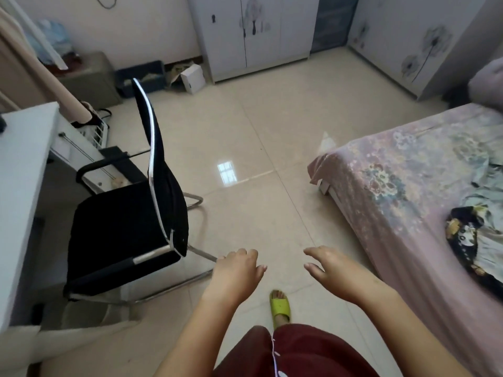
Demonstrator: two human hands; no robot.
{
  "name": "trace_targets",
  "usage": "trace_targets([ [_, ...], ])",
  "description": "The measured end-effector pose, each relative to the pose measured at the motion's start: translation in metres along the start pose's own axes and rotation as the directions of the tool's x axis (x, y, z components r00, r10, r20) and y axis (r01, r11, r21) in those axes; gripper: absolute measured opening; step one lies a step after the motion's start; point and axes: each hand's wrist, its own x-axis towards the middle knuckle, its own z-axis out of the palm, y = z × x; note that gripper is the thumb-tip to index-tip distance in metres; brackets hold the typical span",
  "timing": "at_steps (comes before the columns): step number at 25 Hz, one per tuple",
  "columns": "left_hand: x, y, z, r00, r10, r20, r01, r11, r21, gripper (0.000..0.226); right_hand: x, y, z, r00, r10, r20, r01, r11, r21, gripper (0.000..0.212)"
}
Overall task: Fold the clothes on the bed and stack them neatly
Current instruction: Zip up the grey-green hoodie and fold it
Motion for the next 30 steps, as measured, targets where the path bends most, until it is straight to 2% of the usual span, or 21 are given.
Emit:
trace_targets([
  [7,0.121,0.000,-0.081,0.998,0.014,-0.064,-0.017,0.999,-0.047,0.044,0.117,-0.006,-0.097,0.999,-0.032,0.002,0.032,0.999,-0.031,0.039],
  [12,0.200,-0.011,-0.117,0.999,0.029,-0.027,-0.030,0.999,-0.029,0.044,0.194,-0.010,-0.138,0.999,-0.023,0.026,0.023,1.000,-0.010,0.040],
  [18,0.320,-0.035,-0.176,0.994,0.113,-0.008,-0.112,0.993,0.044,0.044,0.301,-0.020,-0.185,0.999,0.050,-0.021,-0.049,0.998,0.044,0.041],
  [22,0.418,-0.060,-0.243,0.986,0.161,0.049,-0.162,0.987,0.010,0.046,0.382,-0.038,-0.234,0.991,0.120,-0.058,-0.115,0.990,0.082,0.041],
  [27,0.513,-0.094,-0.307,0.974,0.217,0.067,-0.223,0.969,0.110,0.045,0.462,-0.050,-0.286,0.969,0.216,-0.122,-0.197,0.969,0.150,0.044],
  [30,0.568,-0.100,-0.334,0.958,0.255,0.128,-0.272,0.953,0.135,0.045,0.504,-0.047,-0.309,0.958,0.268,-0.103,-0.248,0.953,0.174,0.045],
])
